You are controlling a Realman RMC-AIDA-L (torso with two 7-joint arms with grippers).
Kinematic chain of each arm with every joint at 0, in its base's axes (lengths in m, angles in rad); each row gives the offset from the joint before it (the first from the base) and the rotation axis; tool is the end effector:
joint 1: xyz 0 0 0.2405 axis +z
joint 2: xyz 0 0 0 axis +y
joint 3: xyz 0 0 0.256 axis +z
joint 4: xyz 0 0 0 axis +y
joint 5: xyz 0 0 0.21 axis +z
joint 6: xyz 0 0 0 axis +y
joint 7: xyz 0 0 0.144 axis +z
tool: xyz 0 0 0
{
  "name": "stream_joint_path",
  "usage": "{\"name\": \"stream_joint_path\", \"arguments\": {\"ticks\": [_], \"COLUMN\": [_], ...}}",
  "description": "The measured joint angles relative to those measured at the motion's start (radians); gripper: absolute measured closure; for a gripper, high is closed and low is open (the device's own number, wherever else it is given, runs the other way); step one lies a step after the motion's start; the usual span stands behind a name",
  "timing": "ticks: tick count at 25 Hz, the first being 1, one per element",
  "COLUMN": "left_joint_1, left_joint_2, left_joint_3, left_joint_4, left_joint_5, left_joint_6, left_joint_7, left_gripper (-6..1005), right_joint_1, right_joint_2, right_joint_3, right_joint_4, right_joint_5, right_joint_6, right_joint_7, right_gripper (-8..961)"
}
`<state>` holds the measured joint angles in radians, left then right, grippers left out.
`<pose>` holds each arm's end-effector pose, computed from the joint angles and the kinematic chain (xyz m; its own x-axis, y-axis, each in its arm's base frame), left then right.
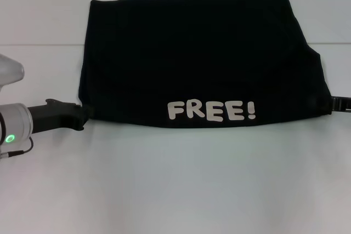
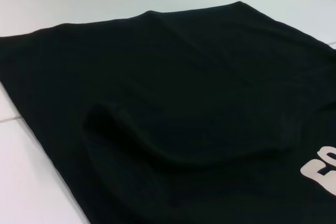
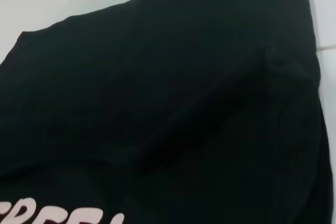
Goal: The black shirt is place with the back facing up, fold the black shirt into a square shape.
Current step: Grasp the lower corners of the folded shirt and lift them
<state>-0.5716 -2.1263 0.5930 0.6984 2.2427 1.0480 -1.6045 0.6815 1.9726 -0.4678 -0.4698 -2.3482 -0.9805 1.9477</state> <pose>-0.3129 0.3784 0.0047 0.7314 0.5459 0.4088 0.6806 -0.5467 -0.4877 0.3347 0.4023 0.0354 0.4311 -0.7299 -0.5305 -0.8925 -0.2585 -0.3697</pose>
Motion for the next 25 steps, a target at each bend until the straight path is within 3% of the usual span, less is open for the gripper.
{"name": "stream_joint_path", "arguments": {"ticks": [2, 7, 14, 20, 25], "left_joint_1": [0.0, -0.001, 0.002, 0.054, 0.102], "left_joint_2": [0.0, 0.0, 0.0, 0.0, -0.003], "left_joint_3": [0.0, -0.004, -0.005, -0.01, -0.018], "left_joint_4": [-0.001, -0.002, 0.005, 0.134, 0.223], "left_joint_5": [0.0, 0.0, 0.0, 0.001, 0.01], "left_joint_6": [-0.001, -0.004, 0.002, 0.181, 0.323], "left_joint_7": [0.0, 0.0, -0.031, -0.157, -0.219], "left_gripper": [999, 1000, 998, 992, 987], "right_joint_1": [-0.005, -0.013, -0.025, -0.076, -0.153], "right_joint_2": [0.0, 0.0, -0.008, -0.016, -0.015], "right_joint_3": [-0.001, 0.0, 0.018, 0.041, 0.054], "right_joint_4": [-0.001, -0.004, -0.008, -0.074, -0.135], "right_joint_5": [0.0, 0.005, 0.009, 0.019, 0.021], "right_joint_6": [-0.002, -0.01, -0.064, -0.204, -0.328], "right_joint_7": [-0.007, -0.008, -0.03, -0.046, -0.065], "right_gripper": [315, 550, 757, 903, 903]}}
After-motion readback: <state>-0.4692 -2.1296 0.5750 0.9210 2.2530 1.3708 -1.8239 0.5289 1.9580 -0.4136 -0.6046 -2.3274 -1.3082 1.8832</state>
